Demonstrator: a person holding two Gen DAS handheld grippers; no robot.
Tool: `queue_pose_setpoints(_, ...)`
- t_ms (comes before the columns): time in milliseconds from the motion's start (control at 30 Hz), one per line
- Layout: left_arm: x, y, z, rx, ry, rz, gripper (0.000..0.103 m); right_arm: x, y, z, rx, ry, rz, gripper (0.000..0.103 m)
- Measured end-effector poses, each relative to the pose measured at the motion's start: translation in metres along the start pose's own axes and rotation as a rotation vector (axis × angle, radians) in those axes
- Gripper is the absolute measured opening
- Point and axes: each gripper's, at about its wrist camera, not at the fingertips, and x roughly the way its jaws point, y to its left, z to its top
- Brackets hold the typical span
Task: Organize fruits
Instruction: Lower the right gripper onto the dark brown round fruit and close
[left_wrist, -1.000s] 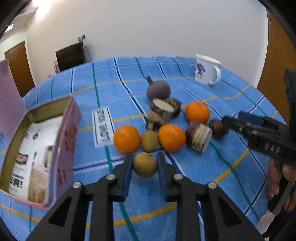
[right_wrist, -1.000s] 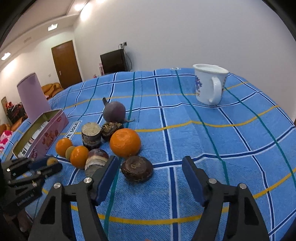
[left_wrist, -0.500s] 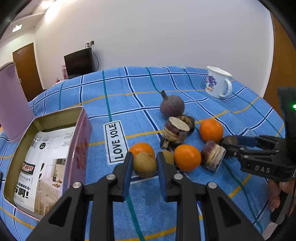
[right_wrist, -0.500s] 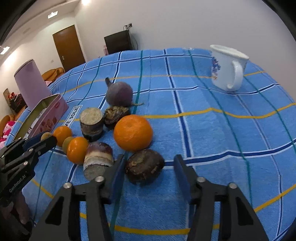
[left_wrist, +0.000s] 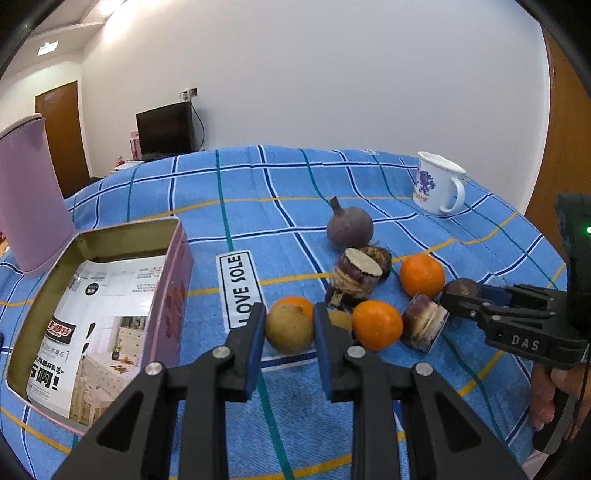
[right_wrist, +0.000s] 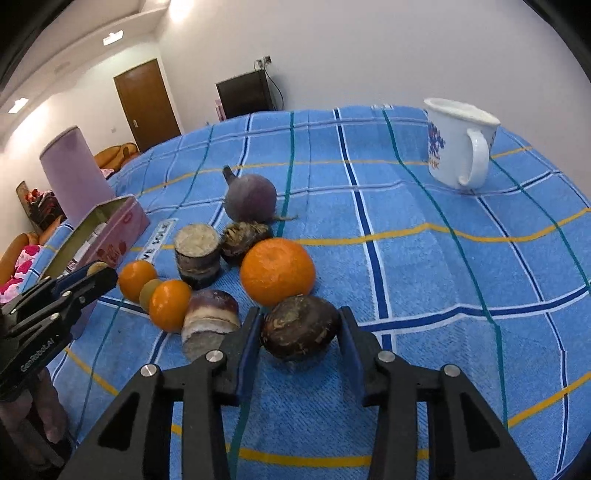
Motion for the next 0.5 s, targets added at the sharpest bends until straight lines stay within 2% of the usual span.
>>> queue_pose_setpoints(500,-0.009,0.0,-0.001,0.002,-0.05,0.002,0.027,-0.024,0.014,-0.002,-0.068,-0.12,0.032,0.042)
